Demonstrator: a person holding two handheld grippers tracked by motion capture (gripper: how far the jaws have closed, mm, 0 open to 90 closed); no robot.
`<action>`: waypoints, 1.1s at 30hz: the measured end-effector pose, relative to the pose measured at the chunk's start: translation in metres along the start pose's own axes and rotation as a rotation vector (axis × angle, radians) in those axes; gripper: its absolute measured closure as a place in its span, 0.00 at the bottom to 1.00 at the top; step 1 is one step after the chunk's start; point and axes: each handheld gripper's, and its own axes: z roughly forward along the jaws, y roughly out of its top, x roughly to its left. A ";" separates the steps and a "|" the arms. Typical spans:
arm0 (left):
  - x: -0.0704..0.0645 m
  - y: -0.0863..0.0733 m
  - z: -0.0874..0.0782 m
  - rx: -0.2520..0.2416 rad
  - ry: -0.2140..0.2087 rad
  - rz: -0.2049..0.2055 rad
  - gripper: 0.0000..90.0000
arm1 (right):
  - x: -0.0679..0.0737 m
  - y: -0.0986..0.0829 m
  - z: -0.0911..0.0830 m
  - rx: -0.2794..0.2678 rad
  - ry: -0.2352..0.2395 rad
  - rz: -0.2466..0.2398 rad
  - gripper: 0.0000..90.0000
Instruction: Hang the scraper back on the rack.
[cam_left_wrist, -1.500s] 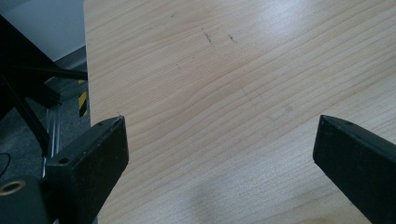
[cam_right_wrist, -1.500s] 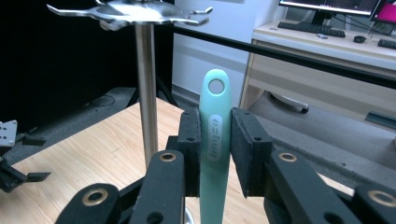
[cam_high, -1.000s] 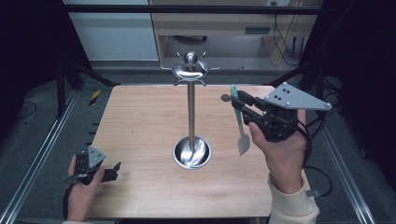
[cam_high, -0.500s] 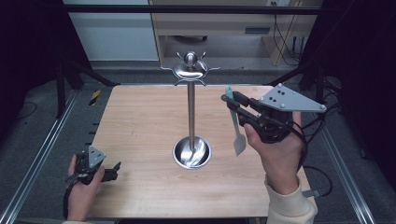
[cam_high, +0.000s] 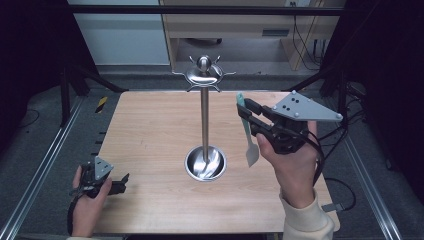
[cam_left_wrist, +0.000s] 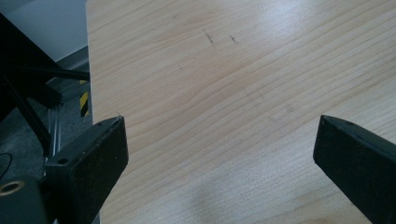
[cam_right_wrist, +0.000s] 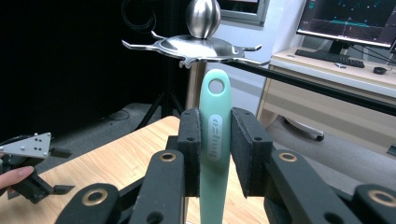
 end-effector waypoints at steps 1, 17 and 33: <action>0.000 0.000 0.000 0.000 0.000 0.000 0.03 | 0.000 0.000 0.001 -0.001 0.003 -0.001 0.83; -0.001 0.000 0.000 0.003 0.000 0.004 0.03 | 0.006 0.000 0.008 -0.024 0.026 0.021 0.82; -0.001 0.000 0.001 0.004 0.002 0.003 0.03 | 0.014 0.007 0.025 -0.026 0.022 0.031 0.82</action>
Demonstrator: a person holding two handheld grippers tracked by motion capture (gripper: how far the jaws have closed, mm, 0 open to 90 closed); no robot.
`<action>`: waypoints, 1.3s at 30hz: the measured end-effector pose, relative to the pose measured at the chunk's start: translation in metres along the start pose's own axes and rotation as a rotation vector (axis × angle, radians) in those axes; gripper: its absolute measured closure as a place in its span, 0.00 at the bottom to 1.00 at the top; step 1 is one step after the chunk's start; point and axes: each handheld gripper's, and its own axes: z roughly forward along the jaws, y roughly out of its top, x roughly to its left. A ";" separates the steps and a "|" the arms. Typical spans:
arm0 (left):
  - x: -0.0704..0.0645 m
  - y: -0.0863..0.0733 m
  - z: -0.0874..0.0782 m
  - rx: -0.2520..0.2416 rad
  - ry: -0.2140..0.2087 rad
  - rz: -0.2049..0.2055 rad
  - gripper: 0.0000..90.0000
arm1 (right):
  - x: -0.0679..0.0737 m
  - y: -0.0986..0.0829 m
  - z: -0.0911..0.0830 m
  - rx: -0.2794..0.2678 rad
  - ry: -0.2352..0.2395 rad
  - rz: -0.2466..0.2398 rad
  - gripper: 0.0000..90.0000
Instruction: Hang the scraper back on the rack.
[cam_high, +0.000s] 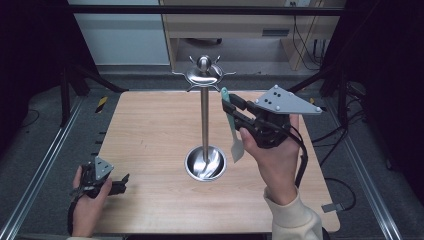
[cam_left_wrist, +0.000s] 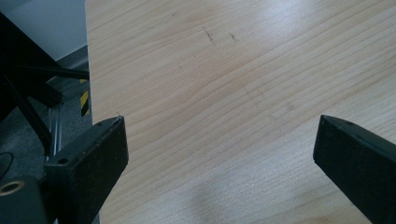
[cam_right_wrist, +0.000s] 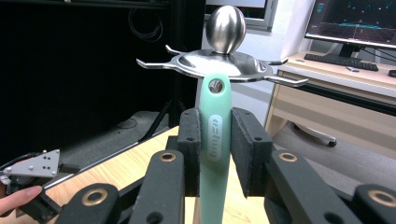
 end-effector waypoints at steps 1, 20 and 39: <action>0.000 0.000 0.000 0.000 0.000 0.000 0.03 | 0.000 0.000 0.000 0.000 0.000 0.000 0.82; 0.000 0.000 0.001 0.002 -0.003 0.003 0.03 | 0.001 -0.001 0.008 0.021 0.006 -0.010 0.82; -0.001 0.000 0.001 0.004 -0.002 0.004 0.03 | -0.001 -0.006 0.021 0.007 0.009 0.009 0.82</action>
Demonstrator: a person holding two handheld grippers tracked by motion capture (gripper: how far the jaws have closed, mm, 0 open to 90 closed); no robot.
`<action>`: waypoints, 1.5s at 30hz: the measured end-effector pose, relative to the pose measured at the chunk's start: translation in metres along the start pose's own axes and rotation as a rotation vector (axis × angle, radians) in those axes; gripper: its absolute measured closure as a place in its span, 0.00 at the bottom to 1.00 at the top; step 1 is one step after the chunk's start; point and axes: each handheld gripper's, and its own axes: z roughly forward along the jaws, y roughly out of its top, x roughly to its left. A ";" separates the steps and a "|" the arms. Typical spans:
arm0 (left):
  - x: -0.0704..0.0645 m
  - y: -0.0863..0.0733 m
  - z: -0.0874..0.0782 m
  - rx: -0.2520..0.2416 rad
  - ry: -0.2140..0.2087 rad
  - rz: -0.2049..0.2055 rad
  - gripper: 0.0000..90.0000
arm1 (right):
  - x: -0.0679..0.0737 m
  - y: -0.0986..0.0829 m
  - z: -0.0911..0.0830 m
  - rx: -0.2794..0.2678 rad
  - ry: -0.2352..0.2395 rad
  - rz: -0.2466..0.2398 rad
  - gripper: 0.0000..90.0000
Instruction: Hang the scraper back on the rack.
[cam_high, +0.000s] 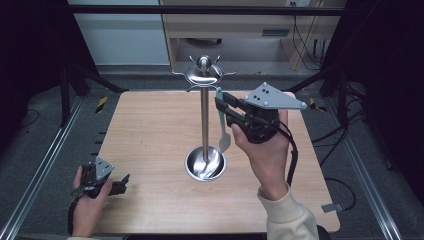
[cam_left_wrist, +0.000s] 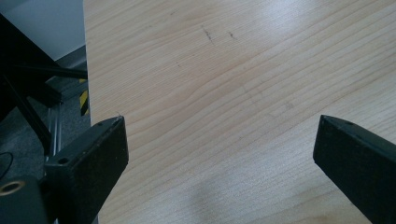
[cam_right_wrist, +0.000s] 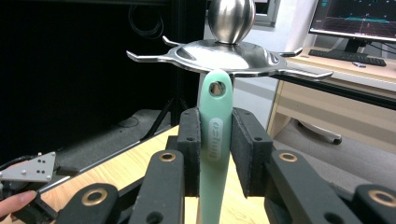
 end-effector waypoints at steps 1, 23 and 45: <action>0.000 0.000 0.000 0.000 0.000 0.000 0.03 | 0.000 0.000 0.000 -0.002 0.000 0.003 0.82; 0.000 0.000 0.000 0.003 -0.001 0.004 0.03 | 0.000 -0.003 0.000 -0.018 0.002 0.006 0.82; 0.000 0.000 0.000 0.002 -0.005 0.001 0.03 | -0.016 -0.010 -0.011 0.037 -0.115 -0.005 0.40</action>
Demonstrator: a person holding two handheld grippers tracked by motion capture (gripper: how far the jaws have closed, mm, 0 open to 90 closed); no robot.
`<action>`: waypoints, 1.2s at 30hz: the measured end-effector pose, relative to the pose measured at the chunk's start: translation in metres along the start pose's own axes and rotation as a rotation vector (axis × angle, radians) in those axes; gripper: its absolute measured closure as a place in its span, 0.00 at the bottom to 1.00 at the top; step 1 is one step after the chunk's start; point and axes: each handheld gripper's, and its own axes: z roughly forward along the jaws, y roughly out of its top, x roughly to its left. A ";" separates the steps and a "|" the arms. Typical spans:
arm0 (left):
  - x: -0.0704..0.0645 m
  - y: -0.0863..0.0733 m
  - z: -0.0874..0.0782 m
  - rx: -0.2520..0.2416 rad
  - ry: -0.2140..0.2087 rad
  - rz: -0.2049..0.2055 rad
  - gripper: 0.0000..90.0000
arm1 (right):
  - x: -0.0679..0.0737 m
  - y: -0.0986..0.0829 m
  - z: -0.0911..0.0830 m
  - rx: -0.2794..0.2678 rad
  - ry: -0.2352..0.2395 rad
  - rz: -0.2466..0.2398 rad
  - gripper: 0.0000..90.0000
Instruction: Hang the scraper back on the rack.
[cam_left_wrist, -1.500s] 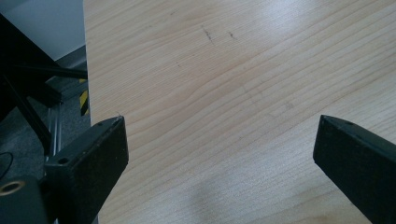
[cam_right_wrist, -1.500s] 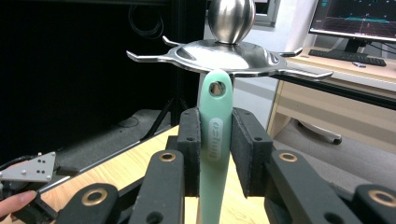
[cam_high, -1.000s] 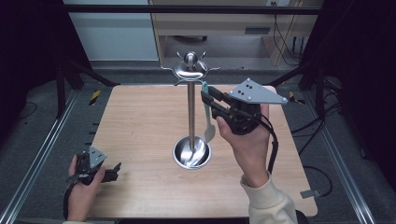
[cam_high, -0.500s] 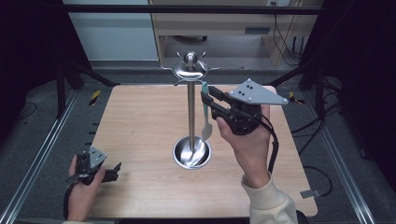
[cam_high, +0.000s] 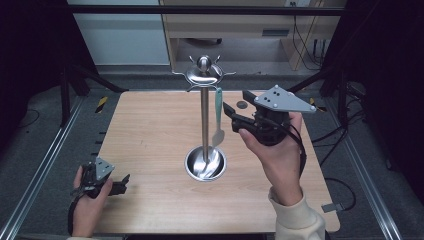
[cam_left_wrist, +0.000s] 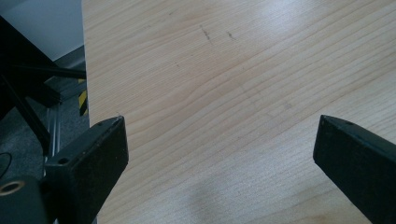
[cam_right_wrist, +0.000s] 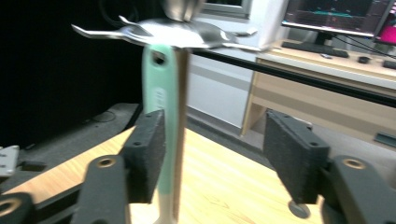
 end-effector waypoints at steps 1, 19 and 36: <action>0.000 0.000 0.000 -0.002 0.002 -0.002 0.03 | -0.002 -0.001 0.000 0.000 -0.015 0.002 0.36; 0.000 0.001 0.000 -0.004 0.001 -0.001 0.03 | -0.043 -0.029 0.004 0.041 -0.174 0.018 0.09; 0.000 0.001 0.000 -0.006 0.004 0.002 0.03 | -0.066 -0.054 0.009 0.114 -0.253 0.041 0.09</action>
